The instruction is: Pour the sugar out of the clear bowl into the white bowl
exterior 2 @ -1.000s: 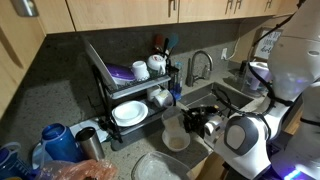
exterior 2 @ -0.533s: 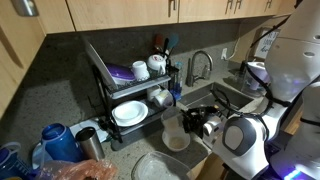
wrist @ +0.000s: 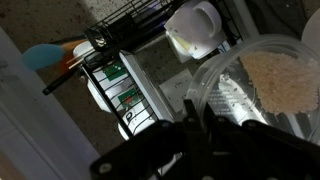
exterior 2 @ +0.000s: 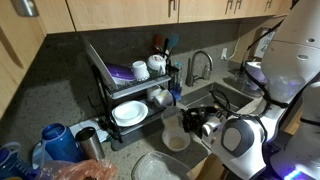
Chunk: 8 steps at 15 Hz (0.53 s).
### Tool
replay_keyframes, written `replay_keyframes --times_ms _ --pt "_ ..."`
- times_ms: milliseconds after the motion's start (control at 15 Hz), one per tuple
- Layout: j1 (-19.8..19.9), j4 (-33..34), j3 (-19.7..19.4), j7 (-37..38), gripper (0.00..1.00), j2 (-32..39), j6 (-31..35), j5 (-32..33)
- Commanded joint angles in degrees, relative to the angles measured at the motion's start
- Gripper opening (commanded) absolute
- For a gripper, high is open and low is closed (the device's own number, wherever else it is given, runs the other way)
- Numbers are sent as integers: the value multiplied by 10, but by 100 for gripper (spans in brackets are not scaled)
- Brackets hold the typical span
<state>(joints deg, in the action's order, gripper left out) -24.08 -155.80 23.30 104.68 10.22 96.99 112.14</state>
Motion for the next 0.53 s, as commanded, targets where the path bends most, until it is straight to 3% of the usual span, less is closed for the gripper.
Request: replay_keyframes --times_ms 0,467 --pt "7 10 6 -8 2 9 -25 -2" --pt "8 15 8 -5 2 16 -49 -6"
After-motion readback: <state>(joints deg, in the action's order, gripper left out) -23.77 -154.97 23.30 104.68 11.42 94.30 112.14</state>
